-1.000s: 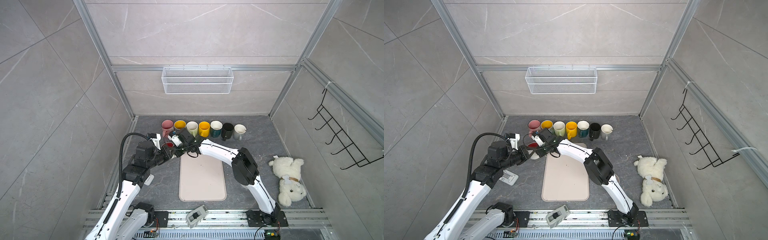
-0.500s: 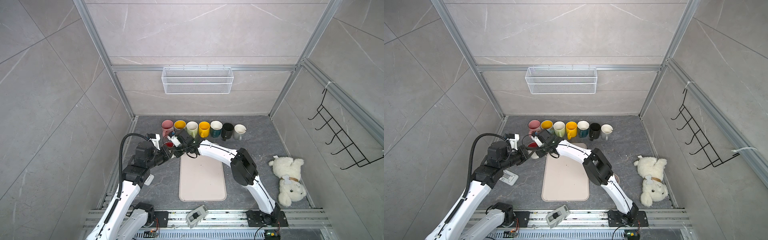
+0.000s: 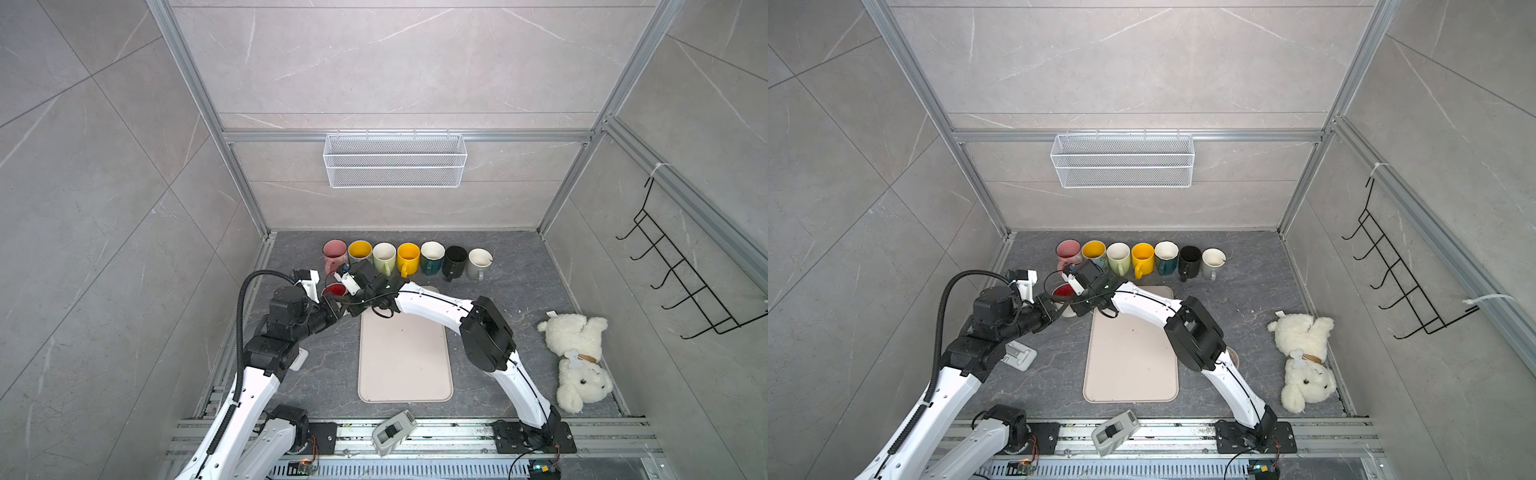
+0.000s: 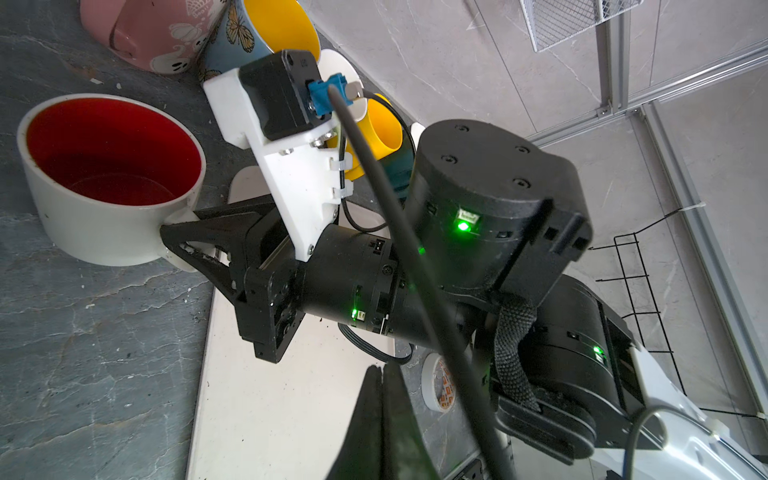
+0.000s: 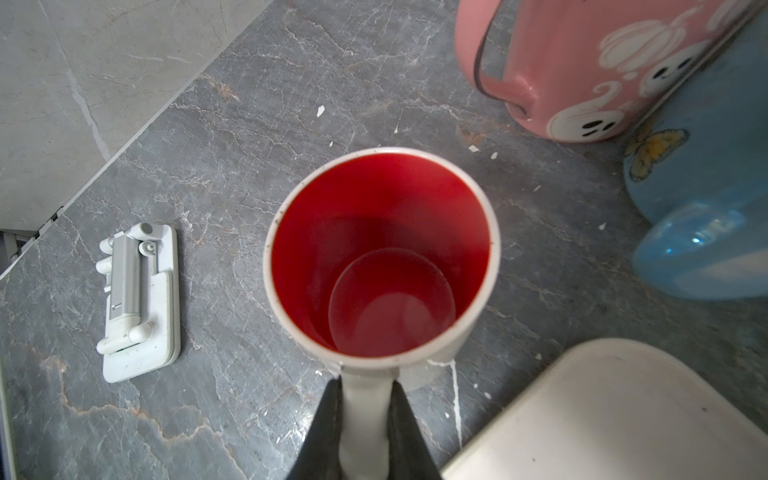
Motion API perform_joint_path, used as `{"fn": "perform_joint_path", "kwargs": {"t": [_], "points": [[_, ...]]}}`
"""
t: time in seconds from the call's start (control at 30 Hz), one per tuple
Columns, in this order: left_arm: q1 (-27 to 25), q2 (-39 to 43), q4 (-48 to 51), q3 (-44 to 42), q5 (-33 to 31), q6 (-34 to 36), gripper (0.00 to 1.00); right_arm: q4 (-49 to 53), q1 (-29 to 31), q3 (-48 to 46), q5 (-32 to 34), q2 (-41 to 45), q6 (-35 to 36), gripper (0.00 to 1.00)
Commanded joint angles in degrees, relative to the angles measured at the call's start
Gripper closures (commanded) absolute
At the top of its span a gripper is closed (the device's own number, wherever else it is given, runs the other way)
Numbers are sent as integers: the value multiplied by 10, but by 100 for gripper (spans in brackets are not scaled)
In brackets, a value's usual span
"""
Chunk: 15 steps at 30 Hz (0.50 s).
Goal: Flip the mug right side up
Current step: 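Lower the white mug upright near the pink mug with the right gripper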
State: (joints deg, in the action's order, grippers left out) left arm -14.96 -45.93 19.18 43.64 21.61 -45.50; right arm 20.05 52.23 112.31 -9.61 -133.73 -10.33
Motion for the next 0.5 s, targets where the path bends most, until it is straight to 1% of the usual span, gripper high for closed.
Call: {"fn": "perform_joint_path", "kwargs": {"t": [0.0,0.47], "points": [[4,9,-22,0,9,-5,99,-12,8,-18,0,8,-16,87],[3,16,-22,-8,6,-8,99,-10,13,-44,4,14,-27,81]]}}
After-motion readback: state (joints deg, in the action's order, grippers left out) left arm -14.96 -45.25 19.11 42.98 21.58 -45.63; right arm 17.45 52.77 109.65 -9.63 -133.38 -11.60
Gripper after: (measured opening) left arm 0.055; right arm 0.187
